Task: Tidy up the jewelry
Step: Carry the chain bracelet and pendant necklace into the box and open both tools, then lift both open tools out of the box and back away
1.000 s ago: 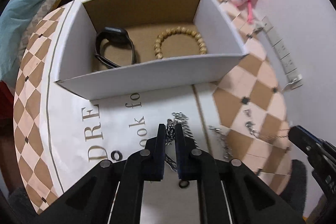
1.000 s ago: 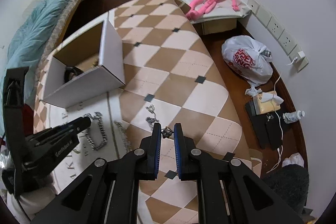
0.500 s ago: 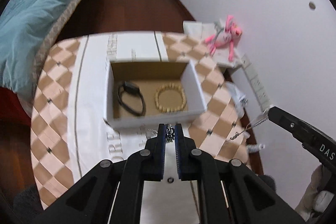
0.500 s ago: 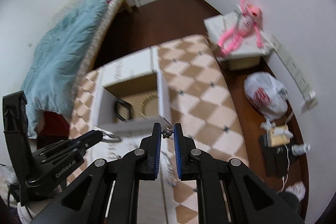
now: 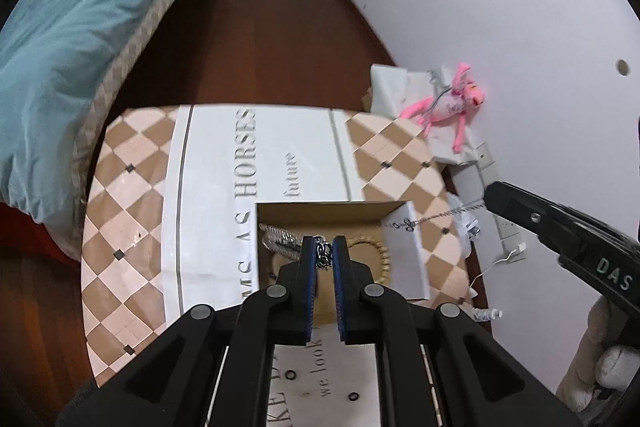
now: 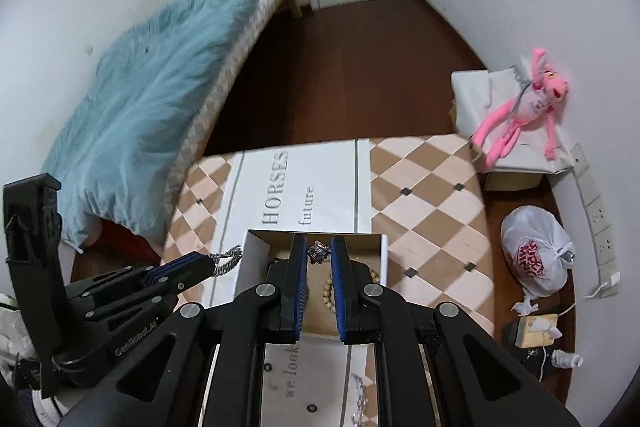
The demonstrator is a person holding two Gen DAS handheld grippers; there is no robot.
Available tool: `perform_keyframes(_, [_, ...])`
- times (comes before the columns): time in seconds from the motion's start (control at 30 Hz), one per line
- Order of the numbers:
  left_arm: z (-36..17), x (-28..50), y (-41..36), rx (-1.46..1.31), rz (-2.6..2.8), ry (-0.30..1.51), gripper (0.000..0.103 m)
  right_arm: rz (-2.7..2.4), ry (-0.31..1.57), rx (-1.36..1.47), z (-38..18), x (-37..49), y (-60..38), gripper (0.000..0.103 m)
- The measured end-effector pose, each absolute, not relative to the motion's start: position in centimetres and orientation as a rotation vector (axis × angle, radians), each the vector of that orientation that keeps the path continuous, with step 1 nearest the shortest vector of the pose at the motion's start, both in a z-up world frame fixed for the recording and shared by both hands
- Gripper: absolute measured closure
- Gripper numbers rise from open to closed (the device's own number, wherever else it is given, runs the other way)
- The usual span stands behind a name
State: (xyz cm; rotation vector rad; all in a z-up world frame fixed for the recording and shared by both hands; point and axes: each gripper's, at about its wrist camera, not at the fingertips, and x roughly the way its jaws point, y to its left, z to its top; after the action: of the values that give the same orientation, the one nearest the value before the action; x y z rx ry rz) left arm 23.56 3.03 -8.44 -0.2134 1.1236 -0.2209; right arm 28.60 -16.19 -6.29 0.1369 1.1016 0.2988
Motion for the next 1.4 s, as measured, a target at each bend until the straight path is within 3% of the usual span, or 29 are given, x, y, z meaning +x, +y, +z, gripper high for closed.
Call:
perform_keyframes(0.5, [-12.9, 26.3, 4.0, -0.215, -0.111, 1.261, 0.094, 0.330, 1.321, 0.102, -14.6, 34.2, -13.5, 0.089])
perform_keyframes(0.57, [-13.2, 26.2, 4.1, -0.200, -0.090, 1.264, 0.093, 0.320, 1.329, 0.103, -15.0, 34.0, -13.9, 0.077])
perform_keyframes(0.63, [-13.4, 26.1, 4.1, -0.171, -0.063, 1.257, 0.087, 0.311, 1.329, 0.105, -15.1, 33.7, -14.3, 0.057])
perform_keyframes(0.73, [-13.4, 25.6, 4.2, -0.135, -0.022, 1.239, 0.056, 0.276, 1.312, 0.084, -14.9, 32.8, -15.1, 0.055])
perform_keyframes(0.77, [-13.4, 25.4, 4.3, -0.124, -0.010, 1.232, 0.041, 0.267, 1.309, 0.077, -14.8, 32.5, -15.3, 0.055])
perform_keyframes(0.8, [-13.3, 25.1, 4.3, -0.115, 0.002, 1.215, 0.036, 0.246, 1.303, 0.059, -14.8, 32.0, -15.5, 0.055])
perform_keyframes(0.87, [-13.2, 24.6, 4.4, -0.091, 0.027, 1.190, 0.036, 0.210, 1.290, 0.028, -14.8, 31.0, -15.8, 0.052])
perform_keyframes(0.93, [-13.3, 24.0, 4.3, -0.073, 0.042, 1.174, 0.029, 0.166, 1.290, -0.007, -15.3, 29.9, -16.2, 0.031])
perform_keyframes(1.0, [-13.6, 23.3, 4.2, -0.061, 0.048, 1.166, 0.006, 0.132, 1.282, -0.030, -15.6, 29.0, -16.5, 0.020])
perform_keyframes(1.1, [-13.9, 22.5, 3.6, -0.030, 0.052, 1.152, 0.004, 0.095, 1.292, -0.052, -16.4, 27.6, -16.7, 0.009])
perform_keyframes(1.4, [-13.2, 20.5, 2.5, -0.003, 0.060, 1.116, 0.004, 0.047, 1.246, -0.071, -16.3, 24.7, -17.4, 0.005])
